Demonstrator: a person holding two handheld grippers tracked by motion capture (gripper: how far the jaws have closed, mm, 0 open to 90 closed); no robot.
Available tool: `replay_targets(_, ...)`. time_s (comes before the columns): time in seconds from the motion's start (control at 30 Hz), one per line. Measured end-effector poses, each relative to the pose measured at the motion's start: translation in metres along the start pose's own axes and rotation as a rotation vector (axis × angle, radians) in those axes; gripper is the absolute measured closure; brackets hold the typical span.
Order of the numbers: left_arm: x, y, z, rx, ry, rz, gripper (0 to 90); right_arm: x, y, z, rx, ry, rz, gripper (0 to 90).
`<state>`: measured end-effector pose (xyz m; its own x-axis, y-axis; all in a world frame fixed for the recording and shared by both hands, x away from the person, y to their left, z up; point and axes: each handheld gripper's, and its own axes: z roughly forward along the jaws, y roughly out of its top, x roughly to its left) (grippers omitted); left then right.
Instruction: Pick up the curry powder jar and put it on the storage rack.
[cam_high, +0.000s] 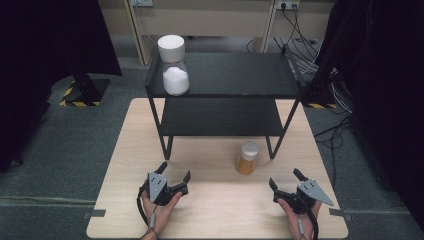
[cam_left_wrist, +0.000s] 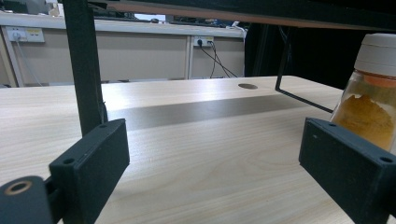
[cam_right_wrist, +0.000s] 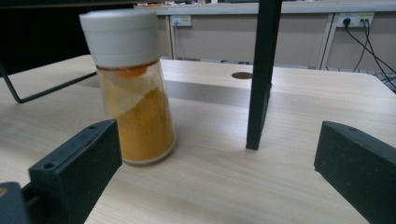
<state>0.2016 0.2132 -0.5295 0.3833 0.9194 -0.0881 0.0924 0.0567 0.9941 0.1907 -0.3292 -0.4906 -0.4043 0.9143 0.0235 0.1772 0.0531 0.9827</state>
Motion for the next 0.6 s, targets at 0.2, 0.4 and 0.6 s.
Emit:
replay_targets(0.2,0.0,0.0,0.0,0.002,0.0,0.0,8.0,0.006,0.003,0.006,-0.02,0.036,-0.01,1.0)
replay_targets(0.4,-0.001,0.0,0.0,0.001,0.002,0.003,8.0,0.013,0.003,0.014,-0.014,0.072,-0.017,1.0)
replay_targets(0.6,0.0,0.001,0.0,0.003,0.0,0.0,8.0,0.018,0.005,0.021,-0.01,0.093,-0.027,1.0)
